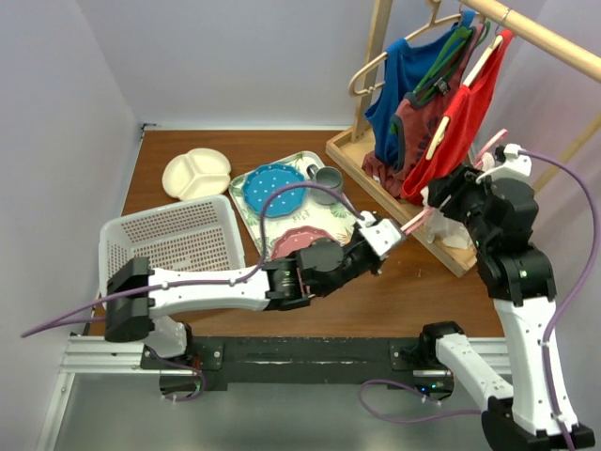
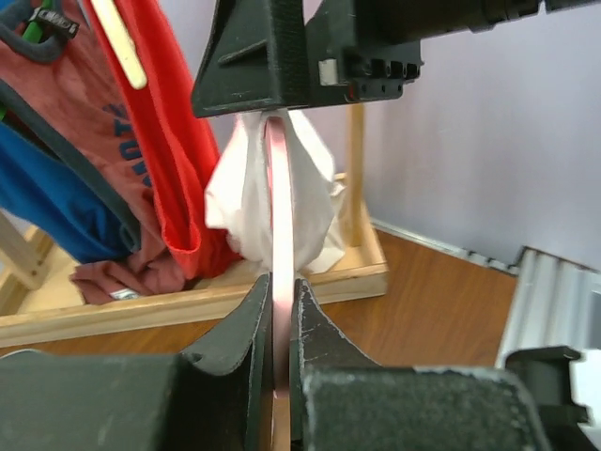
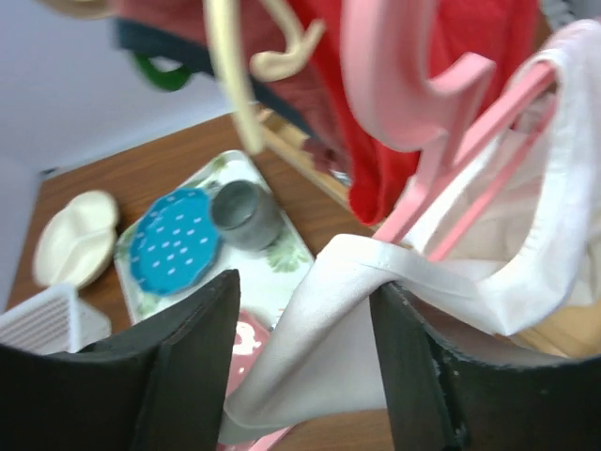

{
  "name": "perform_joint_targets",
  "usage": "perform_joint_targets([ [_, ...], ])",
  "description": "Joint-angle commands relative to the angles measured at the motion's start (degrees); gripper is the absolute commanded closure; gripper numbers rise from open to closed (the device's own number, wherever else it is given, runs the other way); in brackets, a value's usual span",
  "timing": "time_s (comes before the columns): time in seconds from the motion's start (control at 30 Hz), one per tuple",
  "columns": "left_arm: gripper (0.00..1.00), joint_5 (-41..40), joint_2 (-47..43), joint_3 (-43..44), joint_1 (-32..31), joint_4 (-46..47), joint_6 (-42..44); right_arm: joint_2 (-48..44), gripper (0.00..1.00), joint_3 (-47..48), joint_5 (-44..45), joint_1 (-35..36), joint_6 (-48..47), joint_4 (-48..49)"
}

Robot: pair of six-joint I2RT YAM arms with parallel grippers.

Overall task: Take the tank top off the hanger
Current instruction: Pick up the hanger from the clothesline, then remove the tank top from the hanger.

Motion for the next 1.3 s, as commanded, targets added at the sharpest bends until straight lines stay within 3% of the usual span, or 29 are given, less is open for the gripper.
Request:
perform_joint_targets([
  [0.0, 1.00, 3.19, -8.12, -5.26, 0.60, 5.06, -7.49, -5.54, 0.36, -0.38, -12.46, 0.43, -8.16, 5.23],
  [0.37, 1.00, 3.02, -19.37, -16.71, 3.16, 8.23, -12.60, -2.48, 0.19, 9.45, -27.05, 0.43, -8.25, -3.02],
  [0.57, 1.00, 3.01, -22.80, -19.08, 4.65, 7.79, -13.83, -1.68, 0.19, 13.86, -23.73, 0.43, -10.89, -11.12],
  [0.67, 1.00, 5.12, -24.65, -21.27, 5.00, 9.36, -13.75, -3.52, 0.22, 10.71, -22.76, 0.43, -10.45, -6.56],
  [0.8, 1.00, 6.36, -26.67, -22.86, 5.09, 9.72, -13.66, -4.50, 0.35, 7.36, -20.04, 0.43, -8.52, 0.65],
  [0.93, 1.00, 6.79, -30.00, -26.11, 5.09, 11.38, -14.27, -2.22, 0.36, 4.73, -15.37, 0.43, -10.09, 4.95],
  [1.27, 1.00, 9.34, -32.74, -30.33, 5.36, 15.17, -14.45, 0.60, 0.34, -3.71, -26.36, 0.43, -8.43, 21.83],
])
